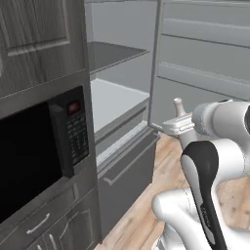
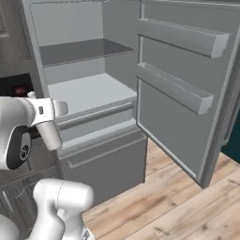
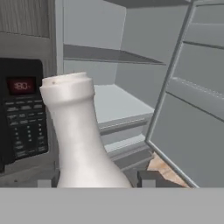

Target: Place the liquor and beer on the top shelf of the fridge to keep them out of children's reach, and place the broccoli on lower shelves for easy access.

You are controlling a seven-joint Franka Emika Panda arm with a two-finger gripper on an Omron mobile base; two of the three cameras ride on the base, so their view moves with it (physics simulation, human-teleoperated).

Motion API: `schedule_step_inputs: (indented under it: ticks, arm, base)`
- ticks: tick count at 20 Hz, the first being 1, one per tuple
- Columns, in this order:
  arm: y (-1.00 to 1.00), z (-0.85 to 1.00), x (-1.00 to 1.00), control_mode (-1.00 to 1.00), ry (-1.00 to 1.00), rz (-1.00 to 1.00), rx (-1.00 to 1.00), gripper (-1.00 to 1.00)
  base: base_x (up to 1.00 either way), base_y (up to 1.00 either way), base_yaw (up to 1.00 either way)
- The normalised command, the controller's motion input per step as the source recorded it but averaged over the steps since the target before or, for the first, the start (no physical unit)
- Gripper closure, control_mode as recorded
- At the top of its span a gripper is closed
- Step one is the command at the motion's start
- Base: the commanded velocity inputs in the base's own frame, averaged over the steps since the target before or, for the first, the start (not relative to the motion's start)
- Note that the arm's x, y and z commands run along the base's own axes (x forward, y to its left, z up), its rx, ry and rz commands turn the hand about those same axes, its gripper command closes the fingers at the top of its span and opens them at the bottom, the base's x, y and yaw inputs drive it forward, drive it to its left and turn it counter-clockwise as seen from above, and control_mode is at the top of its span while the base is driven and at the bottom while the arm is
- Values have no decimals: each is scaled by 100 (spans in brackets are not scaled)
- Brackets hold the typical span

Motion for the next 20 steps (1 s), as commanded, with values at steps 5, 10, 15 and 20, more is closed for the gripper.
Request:
schedule_step_inputs:
  ticks: [5, 10, 15, 20]
  arm:
    - [0, 0, 0, 100, 0, 0, 0, 100]
    - [0, 0, 0, 100, 0, 0, 0, 100]
    - [0, 0, 0, 100, 0, 0, 0, 100]
    - [0, 0, 0, 100, 0, 0, 0, 100]
  base:
    - [60, -32, 30]
    - [58, -30, 33]
    - [44, -24, 32]
    - [41, -18, 32]
